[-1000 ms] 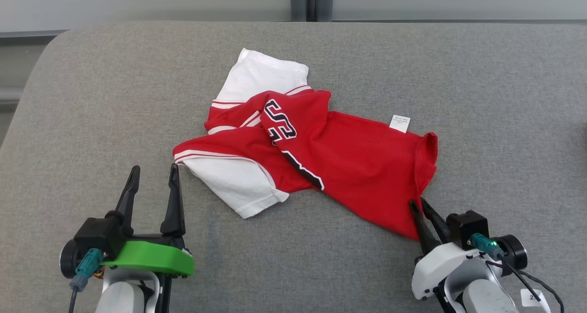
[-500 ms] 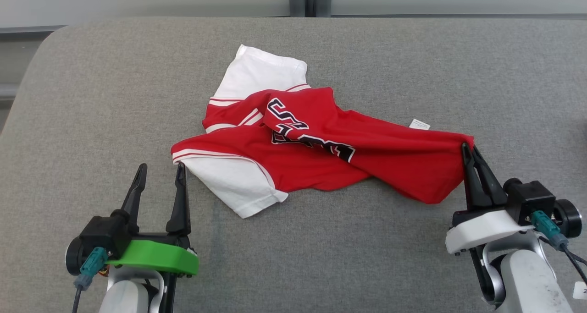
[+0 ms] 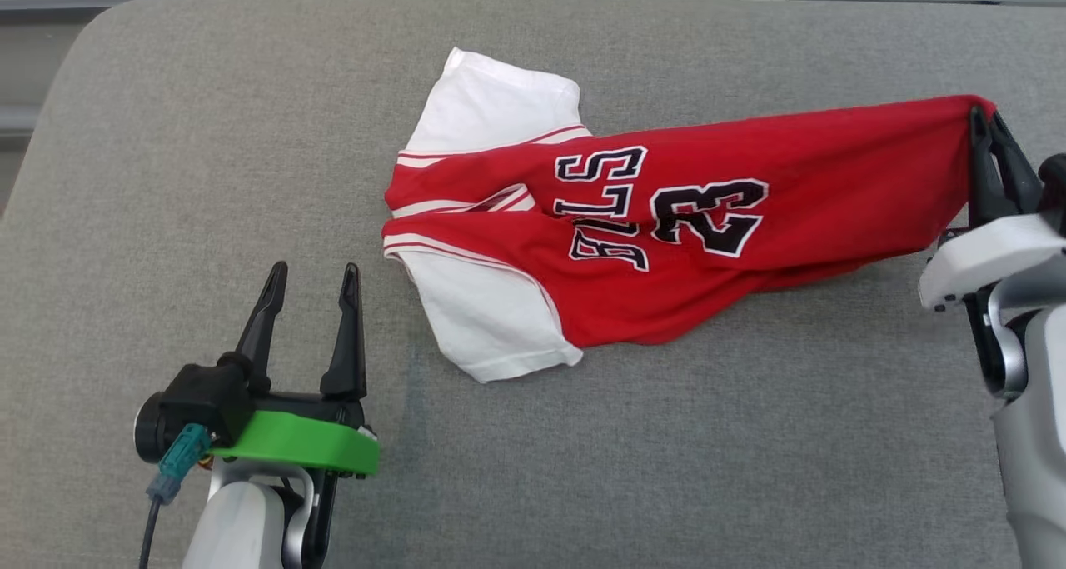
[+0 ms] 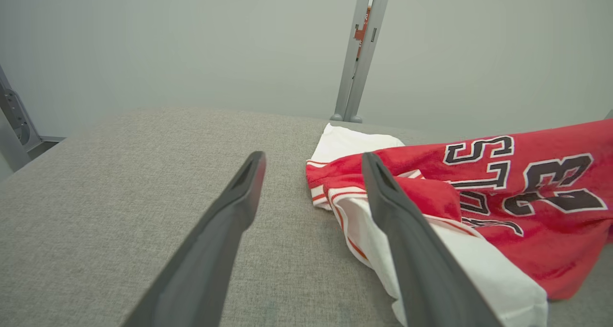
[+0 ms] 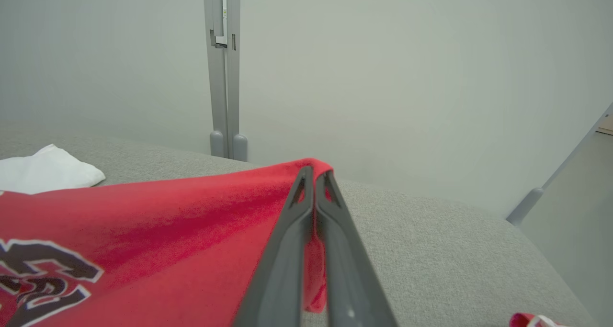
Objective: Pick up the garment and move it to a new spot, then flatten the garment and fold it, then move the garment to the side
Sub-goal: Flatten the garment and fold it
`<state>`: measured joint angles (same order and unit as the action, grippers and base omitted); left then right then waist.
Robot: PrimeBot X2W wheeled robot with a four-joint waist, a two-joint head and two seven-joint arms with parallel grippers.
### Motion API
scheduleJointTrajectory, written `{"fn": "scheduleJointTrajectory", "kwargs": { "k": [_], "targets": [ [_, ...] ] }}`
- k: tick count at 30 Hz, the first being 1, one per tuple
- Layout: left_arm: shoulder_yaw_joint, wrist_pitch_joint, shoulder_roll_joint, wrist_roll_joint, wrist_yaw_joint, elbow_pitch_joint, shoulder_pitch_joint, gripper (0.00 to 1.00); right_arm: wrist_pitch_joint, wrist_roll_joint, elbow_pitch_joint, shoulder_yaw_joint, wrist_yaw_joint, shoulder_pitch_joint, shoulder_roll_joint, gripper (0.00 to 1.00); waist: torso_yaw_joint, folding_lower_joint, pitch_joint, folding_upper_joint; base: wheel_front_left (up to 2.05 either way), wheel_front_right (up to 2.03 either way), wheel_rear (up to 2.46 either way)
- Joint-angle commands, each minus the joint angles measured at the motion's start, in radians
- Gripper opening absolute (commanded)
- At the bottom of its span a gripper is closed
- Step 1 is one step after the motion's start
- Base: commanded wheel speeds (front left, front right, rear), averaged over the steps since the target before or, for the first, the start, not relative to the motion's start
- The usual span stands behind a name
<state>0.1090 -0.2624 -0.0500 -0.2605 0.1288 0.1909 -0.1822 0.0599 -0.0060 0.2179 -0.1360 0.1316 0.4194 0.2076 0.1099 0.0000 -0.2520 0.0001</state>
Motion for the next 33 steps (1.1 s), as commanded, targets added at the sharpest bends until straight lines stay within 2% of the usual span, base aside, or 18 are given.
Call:
{"fn": "scheduleJointTrajectory", "kwargs": {
  "k": [1,5,9,10,11,12,17,23,28,33],
  "targets": [
    [0.006,-0.003,-0.002,-0.007,0.003,-0.009,-0.022,1.00,-0.013,0.003,0.037,0.007,-0.002,0.030,0.020,0.00,0.030,0.0000,-0.028,-0.0001,0.00,0.00,0.00],
    [0.029,-0.003,-0.002,-0.017,0.003,-0.020,-0.040,1.00,-0.018,0.035,0.157,0.032,-0.002,0.145,0.062,0.00,0.072,0.0000,-0.063,-0.0001,0.00,0.00,0.00],
    [0.046,-0.003,-0.002,-0.027,0.003,-0.033,-0.051,1.00,-0.005,0.060,0.262,0.045,-0.002,0.245,0.067,0.00,0.107,0.0000,-0.093,-0.0001,0.00,0.00,0.00],
    [0.055,-0.003,-0.002,-0.025,0.003,-0.041,-0.056,1.00,-0.001,0.073,0.347,0.083,-0.002,0.308,0.073,0.38,0.129,0.0000,-0.110,-0.0001,0.00,0.00,0.00],
    [0.061,-0.003,-0.001,-0.029,0.003,-0.044,-0.056,1.00,0.011,0.080,0.399,0.105,-0.002,0.345,0.075,0.80,0.140,0.0000,-0.117,-0.0001,0.00,0.00,0.00],
    [0.062,-0.003,-0.001,-0.030,0.003,-0.046,-0.056,1.00,0.008,0.082,0.426,0.115,-0.002,0.360,0.075,1.00,0.143,0.0000,-0.119,-0.0001,0.00,0.00,0.00],
    [0.061,-0.003,-0.001,-0.031,0.003,-0.048,-0.054,1.00,0.053,0.095,0.509,0.180,-0.002,0.420,0.086,1.00,0.145,0.0000,-0.121,-0.0001,0.00,0.00,0.00],
    [0.043,-0.003,-0.002,-0.021,0.003,-0.041,-0.028,1.00,0.097,0.099,0.522,0.229,-0.002,0.397,0.139,1.00,0.110,0.0000,-0.084,-0.0001,0.00,0.00,0.00],
    [0.027,-0.003,-0.002,-0.011,0.003,-0.037,-0.006,1.00,0.115,0.123,0.431,0.223,-0.002,0.320,0.166,1.00,0.059,0.0000,-0.039,-0.0001,0.00,0.00,0.00],
    [0.022,-0.003,-0.002,-0.007,0.003,-0.040,0.008,1.00,0.078,0.146,0.288,0.185,-0.002,0.184,0.185,1.00,0.020,0.0000,-0.012,-0.0001,0.00,0.00,0.00]
  ]
}}
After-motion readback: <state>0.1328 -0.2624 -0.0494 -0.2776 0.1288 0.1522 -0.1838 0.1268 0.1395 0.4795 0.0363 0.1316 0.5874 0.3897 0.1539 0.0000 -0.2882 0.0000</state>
